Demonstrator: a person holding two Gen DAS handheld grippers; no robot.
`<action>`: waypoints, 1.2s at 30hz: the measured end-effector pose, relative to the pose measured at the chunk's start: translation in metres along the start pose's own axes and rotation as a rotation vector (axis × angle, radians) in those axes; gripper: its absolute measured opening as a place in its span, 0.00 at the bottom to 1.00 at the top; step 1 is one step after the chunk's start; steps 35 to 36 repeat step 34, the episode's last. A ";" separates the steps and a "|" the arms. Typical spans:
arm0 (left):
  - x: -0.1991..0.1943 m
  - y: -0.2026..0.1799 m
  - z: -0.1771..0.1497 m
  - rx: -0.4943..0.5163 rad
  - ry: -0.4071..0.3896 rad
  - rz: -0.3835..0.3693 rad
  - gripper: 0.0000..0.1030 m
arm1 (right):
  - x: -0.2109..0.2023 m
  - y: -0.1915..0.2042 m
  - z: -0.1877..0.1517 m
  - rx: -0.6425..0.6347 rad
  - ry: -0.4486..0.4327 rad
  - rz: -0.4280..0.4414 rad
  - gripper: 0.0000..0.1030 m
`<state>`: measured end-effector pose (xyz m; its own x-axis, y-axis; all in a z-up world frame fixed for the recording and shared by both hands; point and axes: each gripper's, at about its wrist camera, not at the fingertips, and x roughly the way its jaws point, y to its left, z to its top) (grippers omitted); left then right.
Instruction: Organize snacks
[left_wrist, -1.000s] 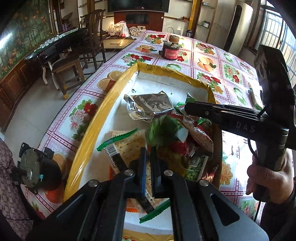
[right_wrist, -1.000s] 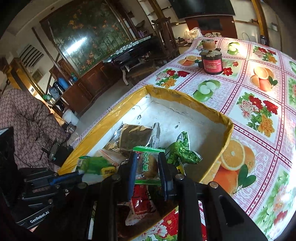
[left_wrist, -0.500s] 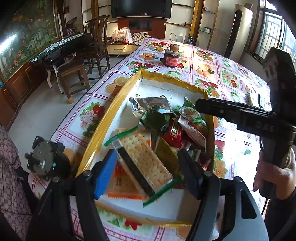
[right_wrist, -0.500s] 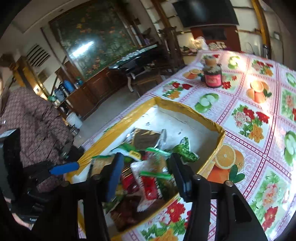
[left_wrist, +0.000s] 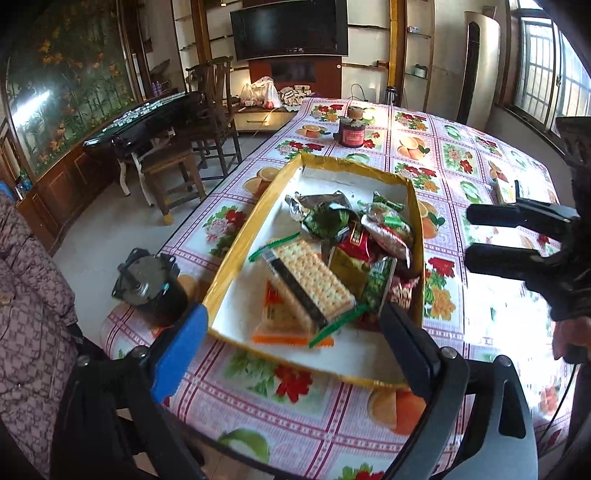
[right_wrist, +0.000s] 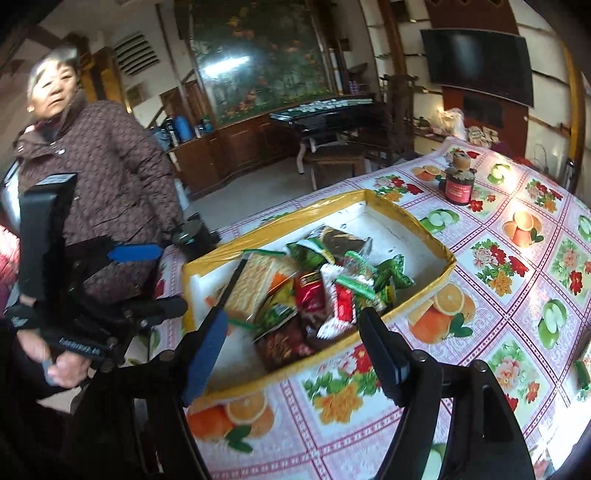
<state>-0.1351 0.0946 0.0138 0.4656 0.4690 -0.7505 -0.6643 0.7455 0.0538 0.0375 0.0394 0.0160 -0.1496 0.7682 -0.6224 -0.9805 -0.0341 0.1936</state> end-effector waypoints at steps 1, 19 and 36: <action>-0.003 0.000 -0.002 0.003 -0.001 0.011 0.92 | -0.003 0.002 -0.002 -0.013 0.000 0.007 0.73; -0.036 0.002 -0.048 0.005 -0.003 -0.003 0.98 | -0.001 0.052 -0.042 -0.271 0.110 0.038 0.78; -0.042 -0.004 -0.048 0.008 -0.037 0.021 0.97 | -0.013 0.042 -0.043 -0.227 0.057 0.032 0.78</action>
